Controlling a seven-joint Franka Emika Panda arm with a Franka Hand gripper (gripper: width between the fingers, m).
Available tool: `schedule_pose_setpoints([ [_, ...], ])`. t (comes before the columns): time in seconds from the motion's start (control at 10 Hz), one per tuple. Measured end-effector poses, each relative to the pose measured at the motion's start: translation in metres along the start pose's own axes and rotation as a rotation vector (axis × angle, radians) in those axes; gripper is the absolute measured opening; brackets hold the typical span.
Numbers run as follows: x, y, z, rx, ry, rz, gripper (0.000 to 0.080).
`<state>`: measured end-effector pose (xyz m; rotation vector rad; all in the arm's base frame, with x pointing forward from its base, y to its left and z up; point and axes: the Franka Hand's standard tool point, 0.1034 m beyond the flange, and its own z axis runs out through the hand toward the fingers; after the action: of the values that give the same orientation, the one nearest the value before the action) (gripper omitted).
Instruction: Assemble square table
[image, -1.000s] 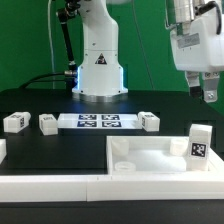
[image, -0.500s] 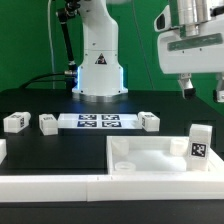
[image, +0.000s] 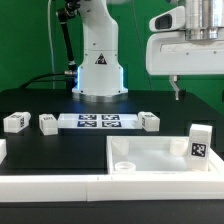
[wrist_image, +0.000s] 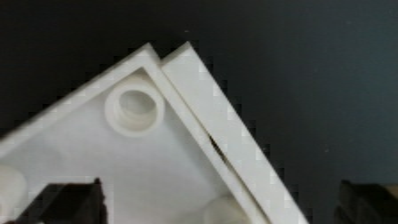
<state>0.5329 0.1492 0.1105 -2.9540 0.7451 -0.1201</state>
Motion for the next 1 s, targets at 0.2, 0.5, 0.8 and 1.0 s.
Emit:
schedule_pose_setpoints([
  [0.2, 0.001, 0.001, 0.0, -0.001, 0.0, -0.11, 0.0649],
  [0.5, -0.006, 0.012, 0.006, -0.012, -0.009, -0.339, 0.0649],
  [0.8, -0.044, 0.063, 0.023, -0.055, -0.055, -0.633, 0.0649],
  [1.0, -0.048, 0.07, 0.026, -0.067, -0.054, -0.708, 0.0649],
])
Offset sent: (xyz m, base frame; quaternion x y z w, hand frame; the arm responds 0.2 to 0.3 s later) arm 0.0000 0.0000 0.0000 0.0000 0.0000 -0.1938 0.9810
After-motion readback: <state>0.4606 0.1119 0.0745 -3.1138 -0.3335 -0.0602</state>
